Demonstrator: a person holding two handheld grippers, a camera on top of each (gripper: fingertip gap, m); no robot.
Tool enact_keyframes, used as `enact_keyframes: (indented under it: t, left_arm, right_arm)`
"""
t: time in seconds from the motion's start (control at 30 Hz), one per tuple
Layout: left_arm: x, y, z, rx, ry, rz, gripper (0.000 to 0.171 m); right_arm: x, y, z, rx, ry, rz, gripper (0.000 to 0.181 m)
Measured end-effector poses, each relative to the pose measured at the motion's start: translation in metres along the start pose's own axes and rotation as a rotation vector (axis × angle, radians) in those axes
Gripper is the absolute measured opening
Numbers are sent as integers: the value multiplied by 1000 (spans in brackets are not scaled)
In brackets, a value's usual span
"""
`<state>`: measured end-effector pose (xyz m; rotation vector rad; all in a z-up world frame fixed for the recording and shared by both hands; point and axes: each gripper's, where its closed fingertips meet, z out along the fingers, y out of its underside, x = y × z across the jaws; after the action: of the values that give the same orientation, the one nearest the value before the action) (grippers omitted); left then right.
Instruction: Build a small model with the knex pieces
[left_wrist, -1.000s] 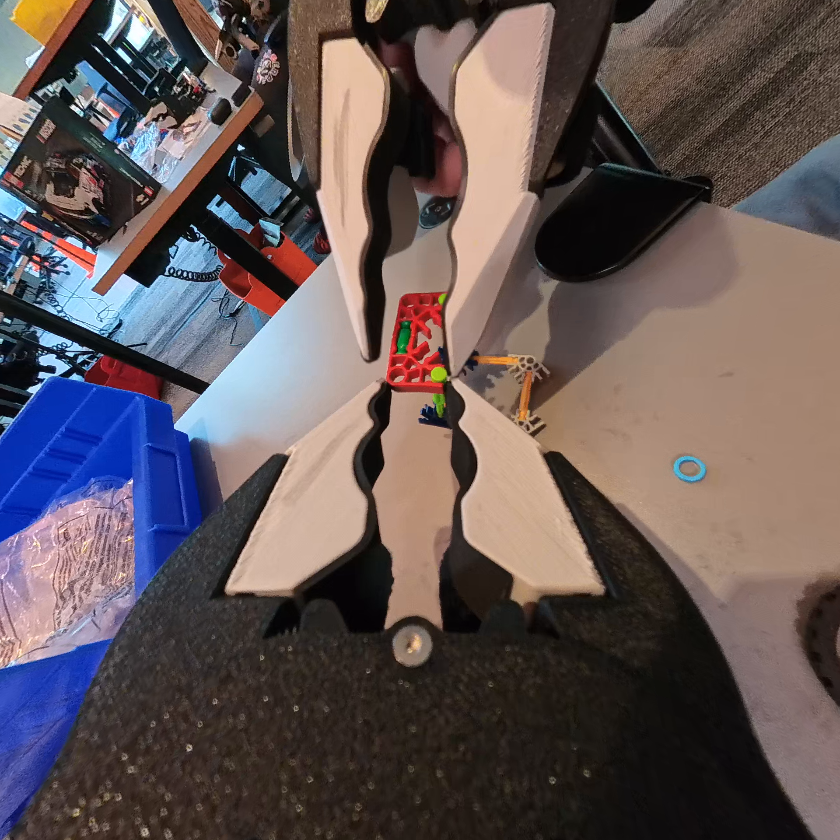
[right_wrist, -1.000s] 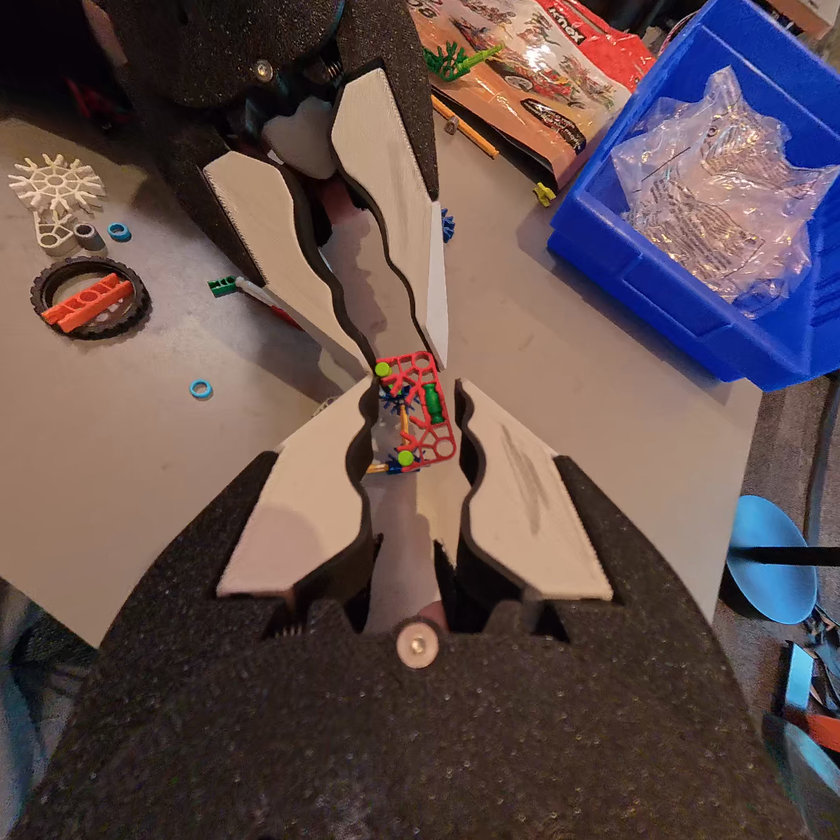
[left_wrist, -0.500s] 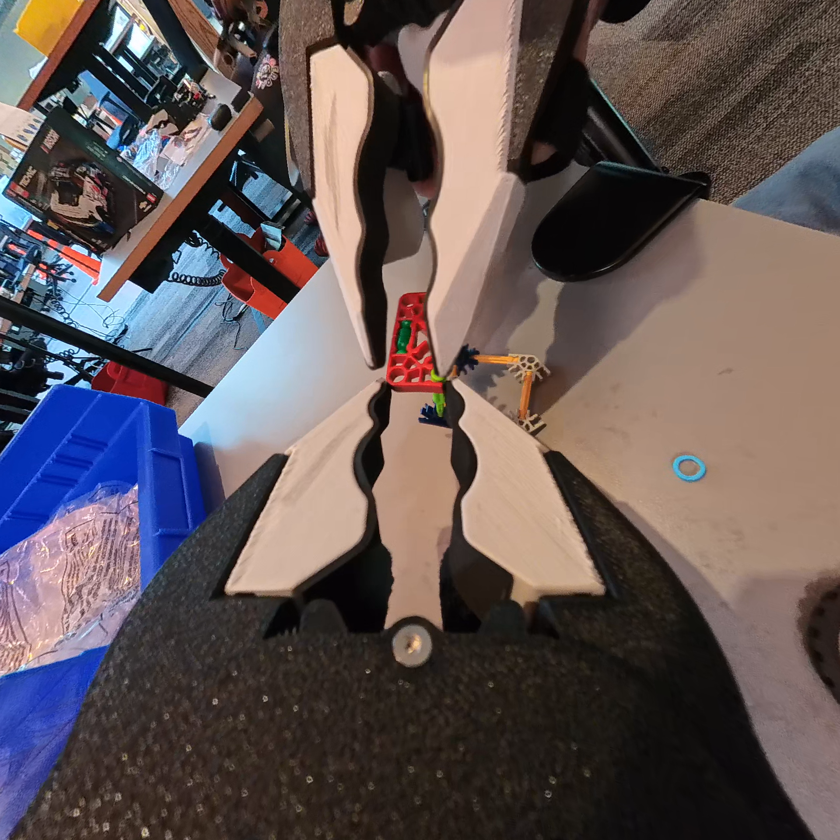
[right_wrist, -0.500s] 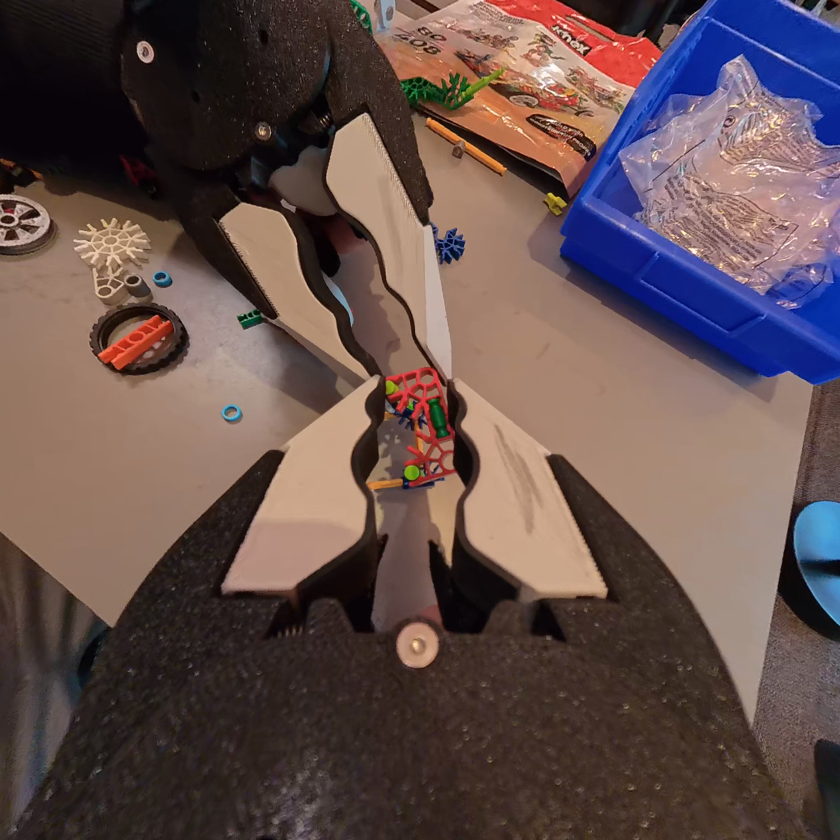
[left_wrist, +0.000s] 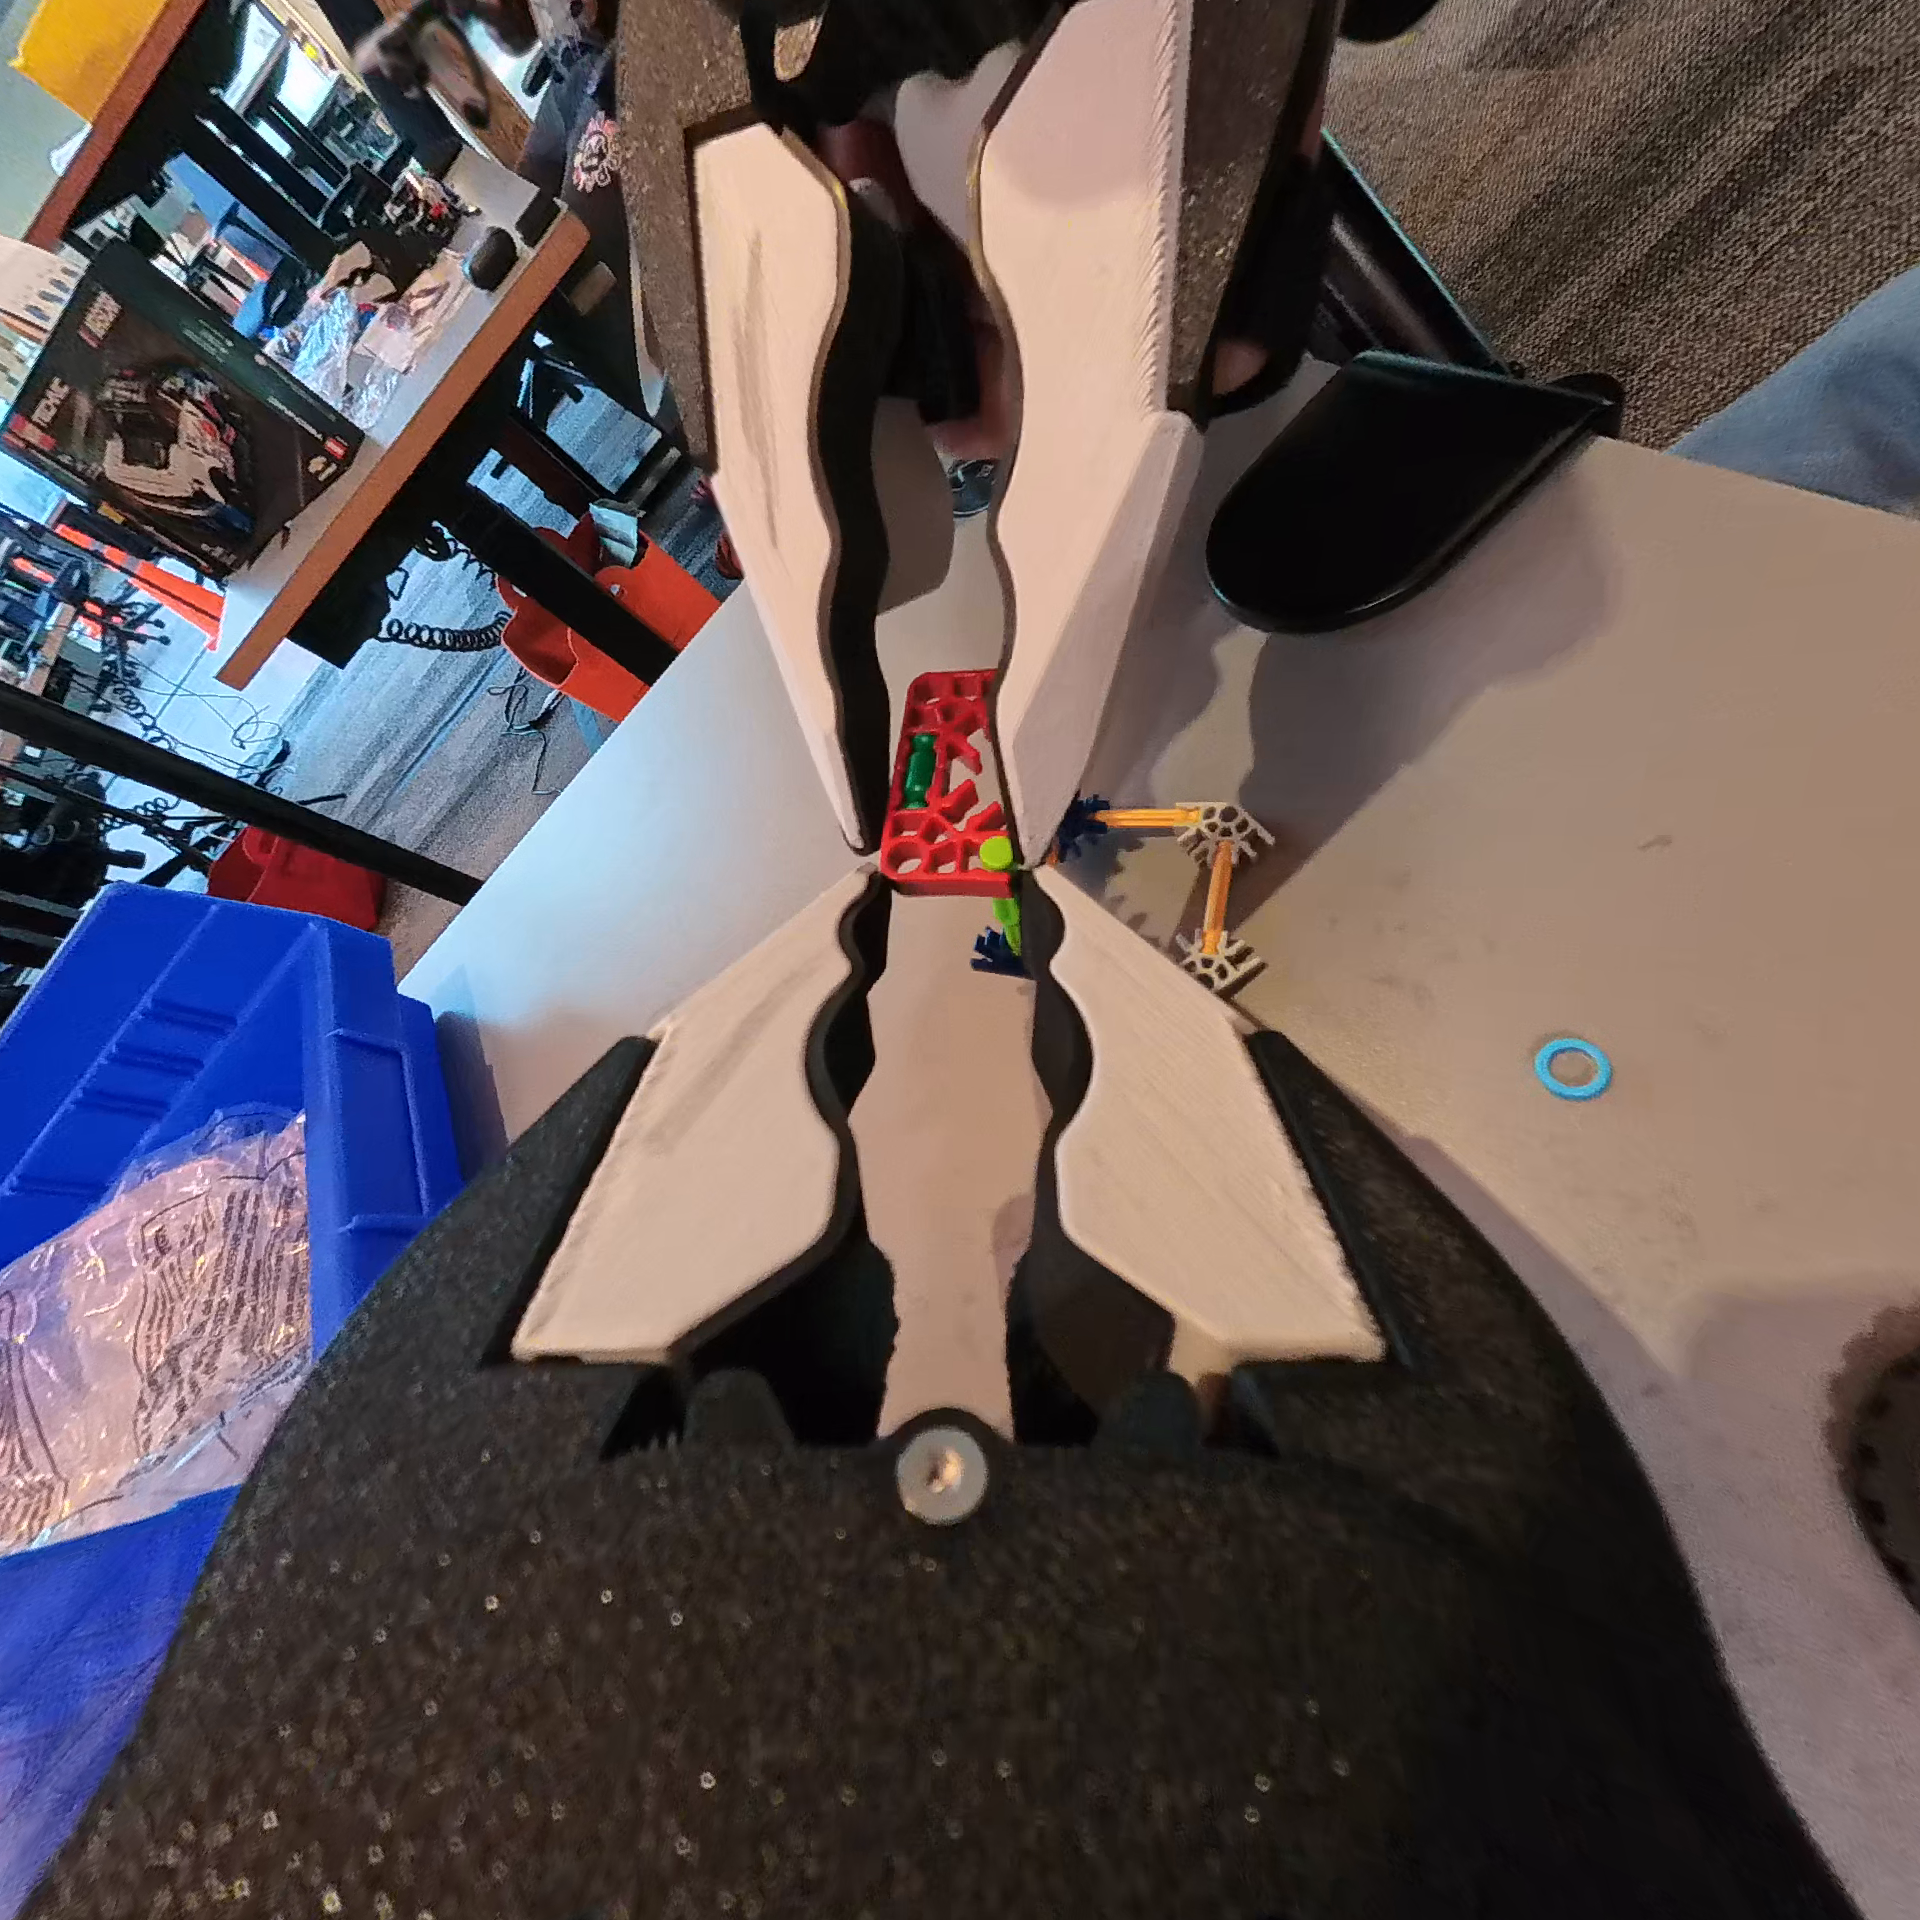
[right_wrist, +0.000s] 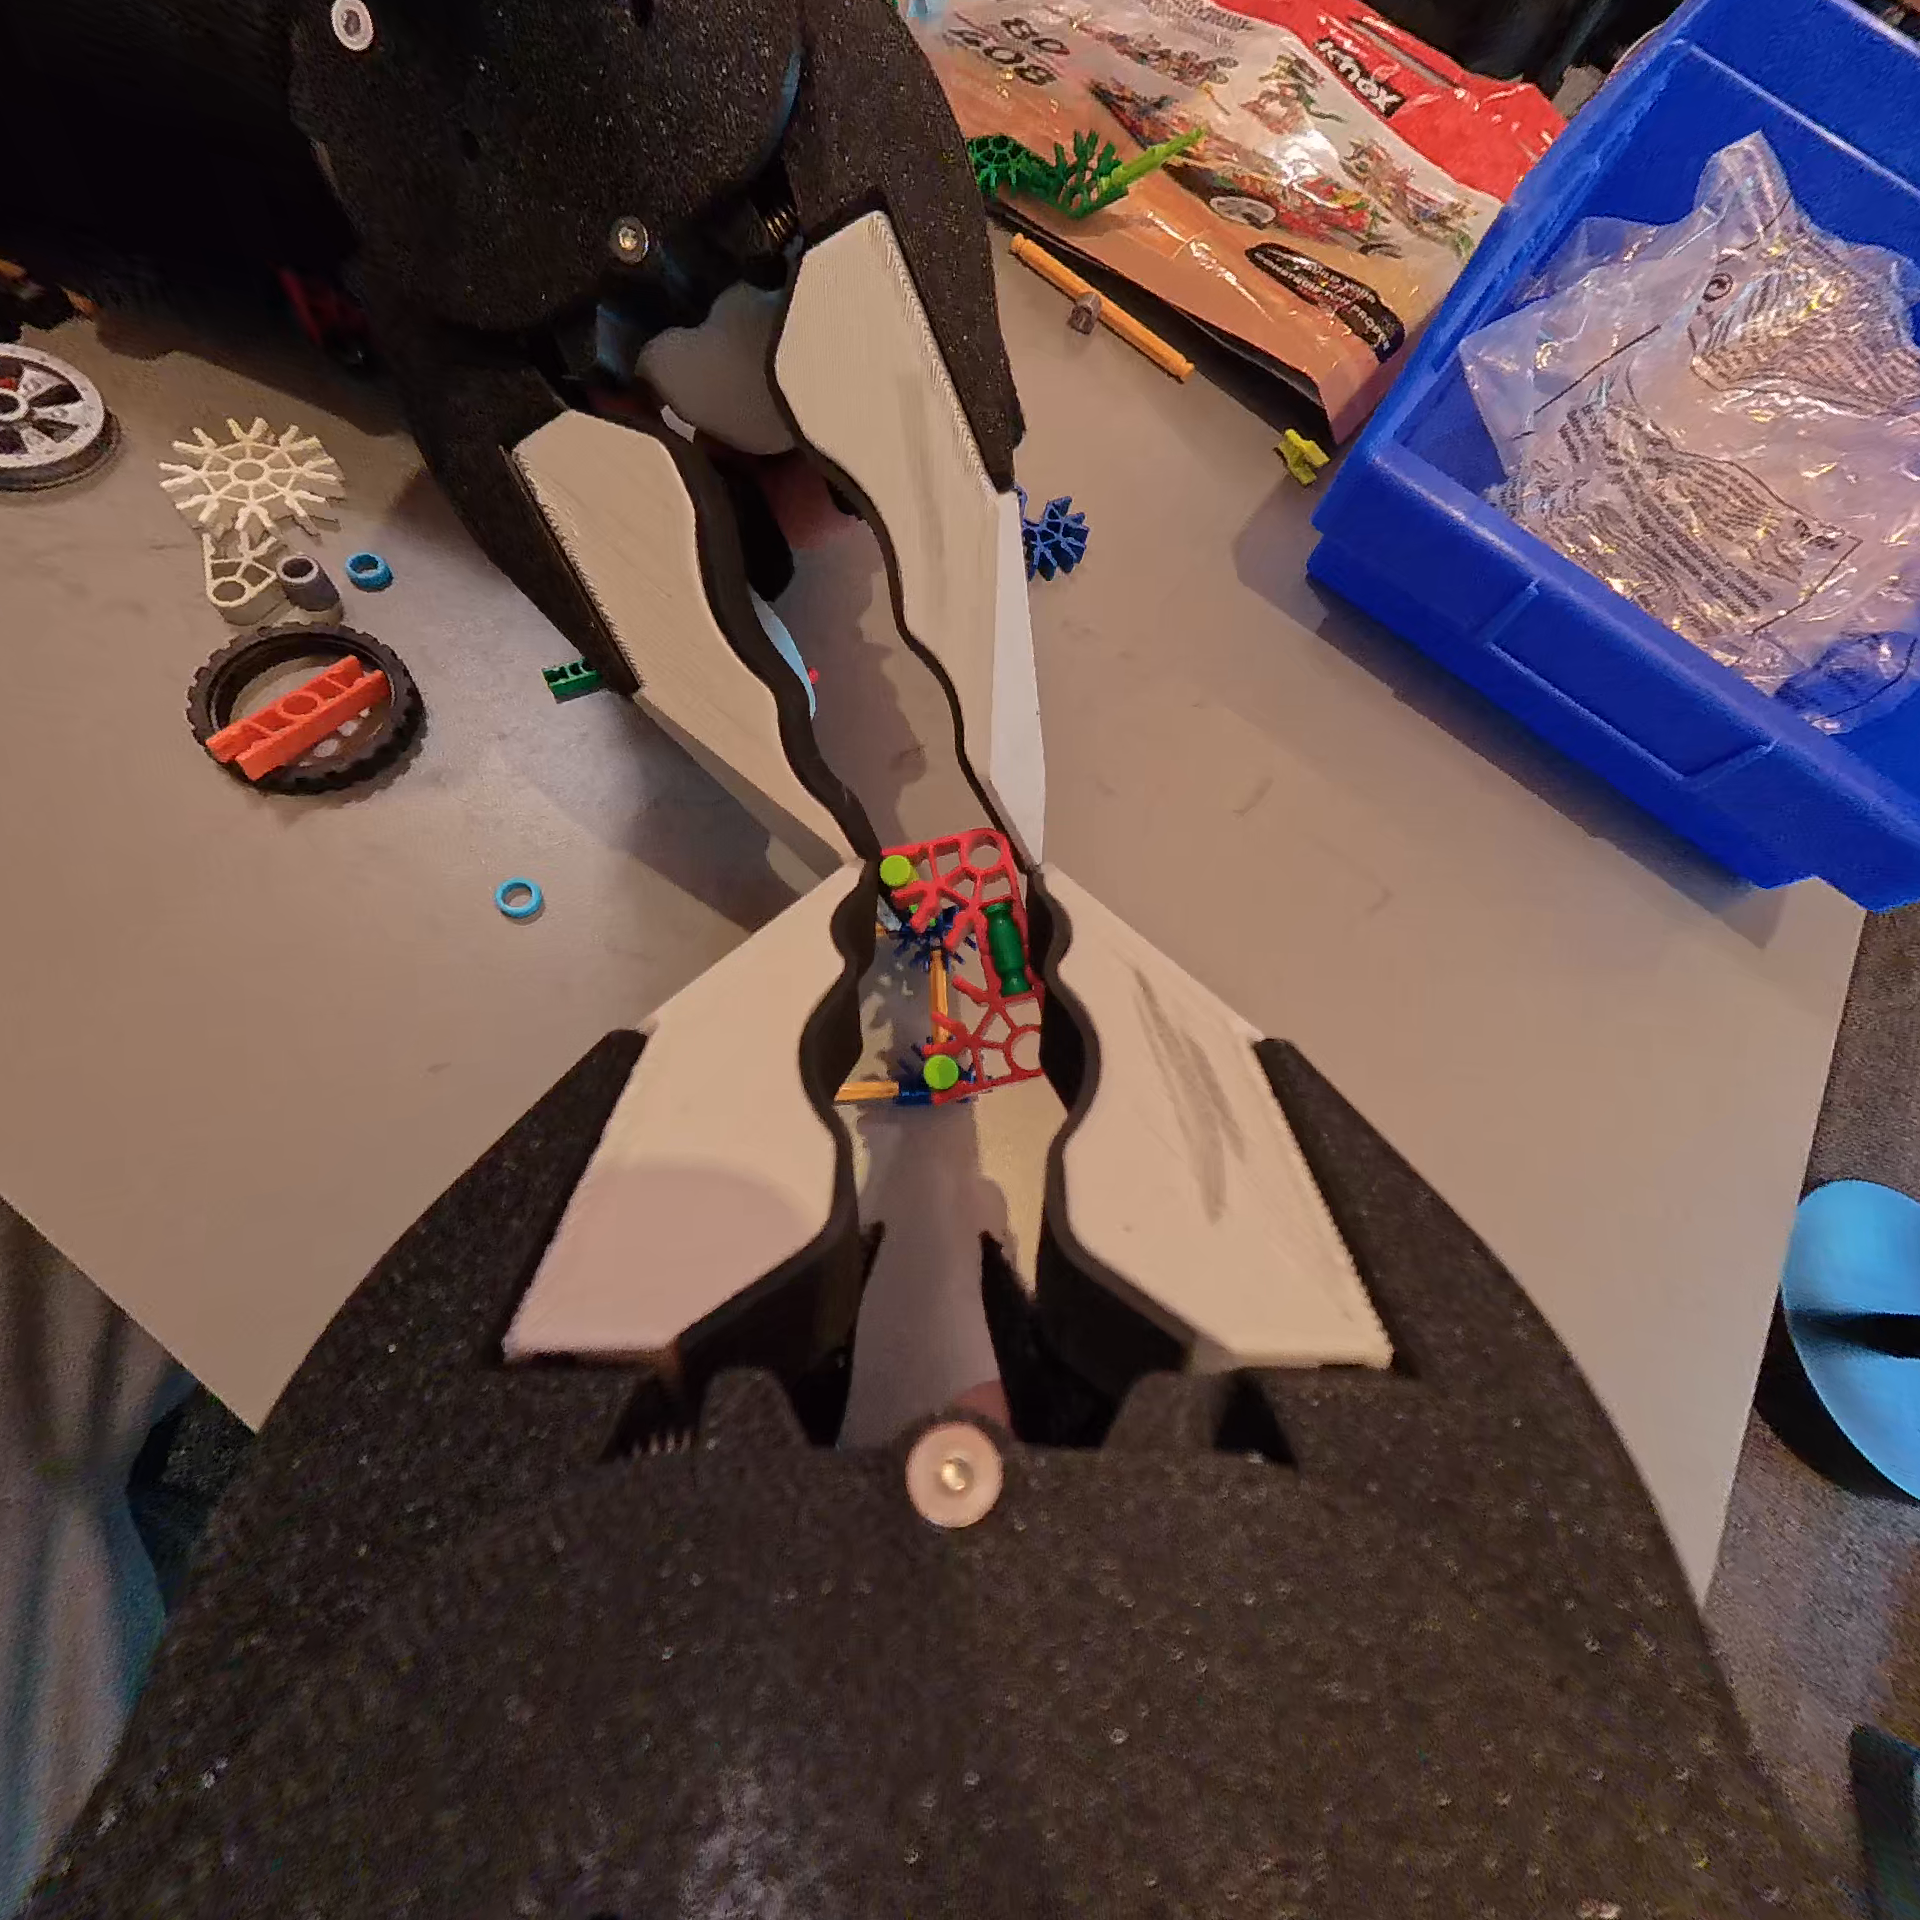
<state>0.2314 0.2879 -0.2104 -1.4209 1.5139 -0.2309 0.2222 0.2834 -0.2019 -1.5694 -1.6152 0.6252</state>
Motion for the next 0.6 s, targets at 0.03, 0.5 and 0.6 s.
enact_keyframes:
  t: [0.03,0.5,0.6]
  left_arm:
    - [0,0,0,2,1,-1,22]
    - [4,2,3,-16,11,-13,20]
    - [4,2,3,-23,17,-19,20]
  right_arm:
    - [0,0,0,6,1,4,27]
    - [-1,3,2,4,32,-50,21]
    - [-1,3,3,5,38,-57,20]
